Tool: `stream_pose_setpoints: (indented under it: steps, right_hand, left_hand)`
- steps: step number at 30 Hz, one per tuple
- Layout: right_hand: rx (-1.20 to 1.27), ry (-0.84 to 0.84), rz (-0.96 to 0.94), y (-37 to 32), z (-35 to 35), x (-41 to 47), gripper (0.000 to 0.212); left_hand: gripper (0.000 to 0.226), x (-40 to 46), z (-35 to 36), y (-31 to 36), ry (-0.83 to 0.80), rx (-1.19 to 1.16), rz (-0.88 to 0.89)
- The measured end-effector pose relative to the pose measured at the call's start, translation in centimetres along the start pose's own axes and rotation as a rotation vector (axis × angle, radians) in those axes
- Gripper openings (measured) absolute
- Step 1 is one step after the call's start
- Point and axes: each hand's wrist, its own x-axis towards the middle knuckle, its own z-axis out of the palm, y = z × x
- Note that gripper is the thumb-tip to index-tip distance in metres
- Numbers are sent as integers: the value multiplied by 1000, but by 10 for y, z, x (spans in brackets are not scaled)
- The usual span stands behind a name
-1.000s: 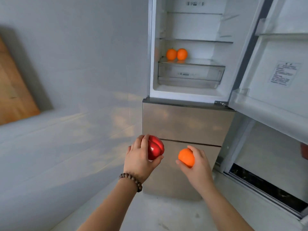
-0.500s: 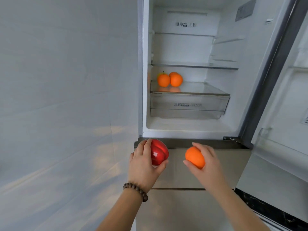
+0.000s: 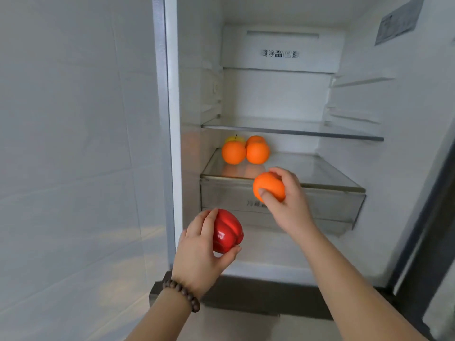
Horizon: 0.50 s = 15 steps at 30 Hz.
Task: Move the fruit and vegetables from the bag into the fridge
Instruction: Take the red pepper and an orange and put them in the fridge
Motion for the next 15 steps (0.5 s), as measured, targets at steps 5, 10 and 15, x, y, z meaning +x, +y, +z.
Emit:
stream_pose_setpoints:
  steps: [5, 10, 15]
  right_hand:
    - [-97, -126, -17, 33, 23, 88, 54]
    - [-246, -403, -4, 63, 50, 134, 61]
    - [-274, -437, -4, 70, 64, 149, 66]
  left_hand:
    - [85, 39, 21, 7, 84, 28, 30]
    - [84, 61, 26, 5, 138, 42, 53]
    - [84, 68, 26, -1, 138, 39, 64]
